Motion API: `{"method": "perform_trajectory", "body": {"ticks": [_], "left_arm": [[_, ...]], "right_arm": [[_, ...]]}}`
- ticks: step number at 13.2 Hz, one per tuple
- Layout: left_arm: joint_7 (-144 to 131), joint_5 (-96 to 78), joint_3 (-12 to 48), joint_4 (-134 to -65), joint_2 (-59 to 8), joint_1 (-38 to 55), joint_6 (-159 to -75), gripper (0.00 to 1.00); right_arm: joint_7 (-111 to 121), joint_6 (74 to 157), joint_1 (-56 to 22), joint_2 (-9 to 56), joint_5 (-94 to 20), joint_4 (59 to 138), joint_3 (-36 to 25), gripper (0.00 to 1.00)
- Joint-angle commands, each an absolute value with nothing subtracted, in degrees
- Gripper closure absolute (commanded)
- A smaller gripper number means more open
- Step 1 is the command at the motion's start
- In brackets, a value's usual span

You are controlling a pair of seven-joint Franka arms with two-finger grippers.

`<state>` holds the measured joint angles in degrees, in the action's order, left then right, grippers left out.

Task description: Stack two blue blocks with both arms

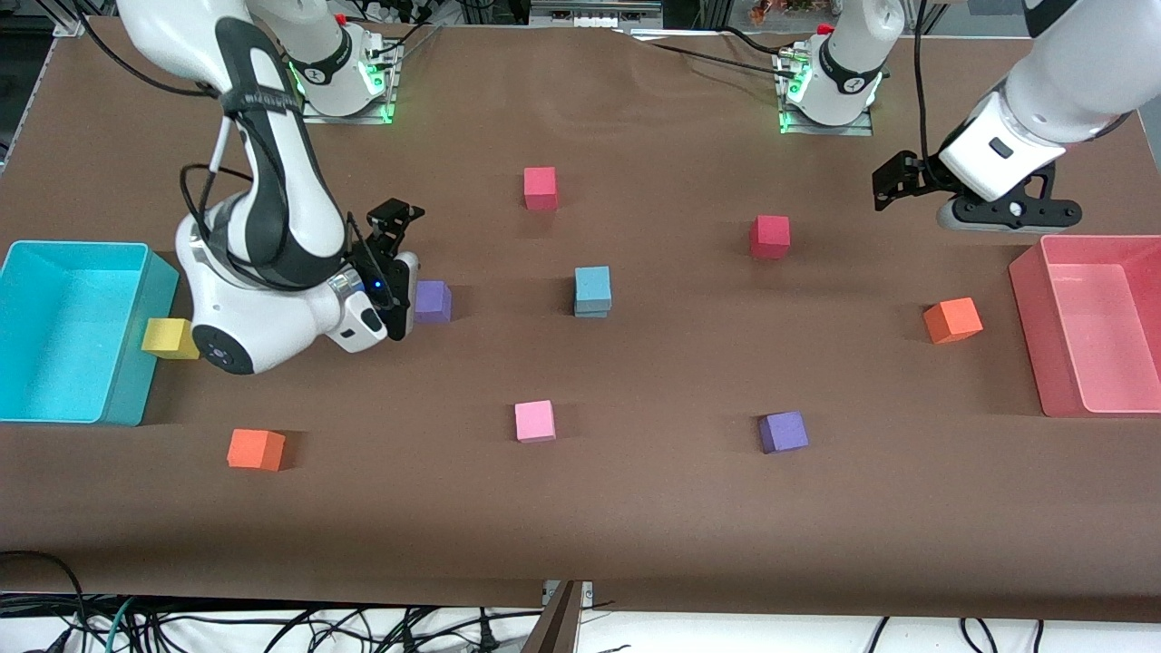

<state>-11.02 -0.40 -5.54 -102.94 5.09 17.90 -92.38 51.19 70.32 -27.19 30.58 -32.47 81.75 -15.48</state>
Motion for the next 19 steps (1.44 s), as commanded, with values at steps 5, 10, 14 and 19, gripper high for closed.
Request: {"method": "perform_trajectory", "body": {"ticks": [5, 10, 14, 19], "left_arm": [[-12.57, 1.23, -4.49, -88.86, -2.46, 15.84, -87.54, 0.00], [-12.30, 0.97, -4.13, -88.15, -2.29, 12.39, -86.57, 0.00], [-12.04, 1.32, -4.13, -87.98, -2.55, 12.66, -86.31, 0.00], [-10.73, 1.06, -4.22, -87.98, -2.55, 12.22, -86.48, 0.00]], "right_arm": [[13.24, 70.74, -34.09, 24.00, -17.68, 80.68, -15.29, 0.00], [-8.25, 87.59, -28.67, 14.00, -9.09, 91.28, -12.40, 0.00], [-6.51, 92.82, -11.73, 6.25, 0.52, 96.50, -2.47, 0.00], [-5.44, 93.42, -1.07, 0.98, 2.73, 95.54, -1.41, 0.00]]}}
